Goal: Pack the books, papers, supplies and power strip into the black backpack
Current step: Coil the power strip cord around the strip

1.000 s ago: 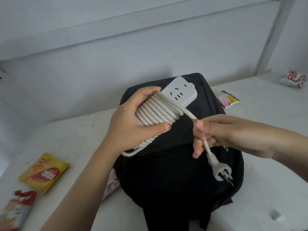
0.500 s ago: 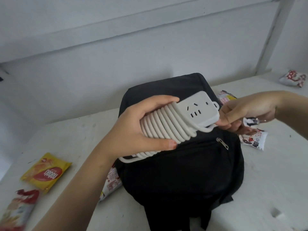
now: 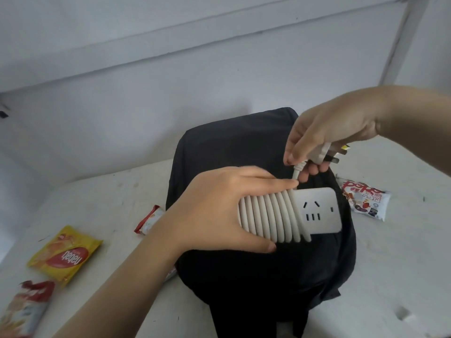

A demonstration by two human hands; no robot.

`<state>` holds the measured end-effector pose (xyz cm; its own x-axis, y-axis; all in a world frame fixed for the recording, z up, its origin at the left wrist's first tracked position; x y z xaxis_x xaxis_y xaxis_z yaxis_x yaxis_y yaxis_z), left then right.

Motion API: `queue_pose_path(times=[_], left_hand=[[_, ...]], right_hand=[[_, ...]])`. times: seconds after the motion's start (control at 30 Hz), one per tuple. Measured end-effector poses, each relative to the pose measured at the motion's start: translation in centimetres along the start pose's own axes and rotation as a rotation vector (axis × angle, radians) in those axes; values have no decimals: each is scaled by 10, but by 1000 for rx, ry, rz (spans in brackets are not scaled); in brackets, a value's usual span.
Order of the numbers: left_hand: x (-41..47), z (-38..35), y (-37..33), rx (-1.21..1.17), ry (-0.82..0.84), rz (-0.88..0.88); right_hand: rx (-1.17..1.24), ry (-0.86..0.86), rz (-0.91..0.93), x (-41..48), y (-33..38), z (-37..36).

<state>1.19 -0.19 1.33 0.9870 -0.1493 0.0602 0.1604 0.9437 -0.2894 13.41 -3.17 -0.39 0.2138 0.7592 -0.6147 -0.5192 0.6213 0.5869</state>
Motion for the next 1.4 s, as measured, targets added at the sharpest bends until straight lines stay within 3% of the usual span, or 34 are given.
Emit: queue_pose_path(times=[0.3,0.5,0.6,0.8,0.9,1.17,1.4], left_hand=[[-1,4,28,-47,-115,126],[-6,12,40,-102,-217,206],[-6,11,44,-125,-227,222],[-4,-3,52,-148,-198,252],[-2,-11,54,-180,-172,252],[0,-26,60,-235,-117,239],[-14,-31,71,-102,-22,257]], right_hand=[[-151,-574,248,-40,30,-6],[-236,-799,455,-63,33,-15],[-388,-889,518,-67,31,-24],[-662,-727,506,-48,14,-63],[-736,-745,470,-37,3,-68],[-706,-773,544,-35,-4,-66],[-667,-743,549,-35,-6,-61]])
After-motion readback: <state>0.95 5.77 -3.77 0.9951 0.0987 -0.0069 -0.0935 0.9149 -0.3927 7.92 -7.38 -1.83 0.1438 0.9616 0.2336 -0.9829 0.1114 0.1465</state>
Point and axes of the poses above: each hand's wrist, its own x-axis towards the middle knuckle, its own z-axis out of the back of the hand, y = z × x, the point moved 10 cm from there along x, towards the middle knuckle, and after that the axes turned 5 degrees about y, right-handed, at the moved point
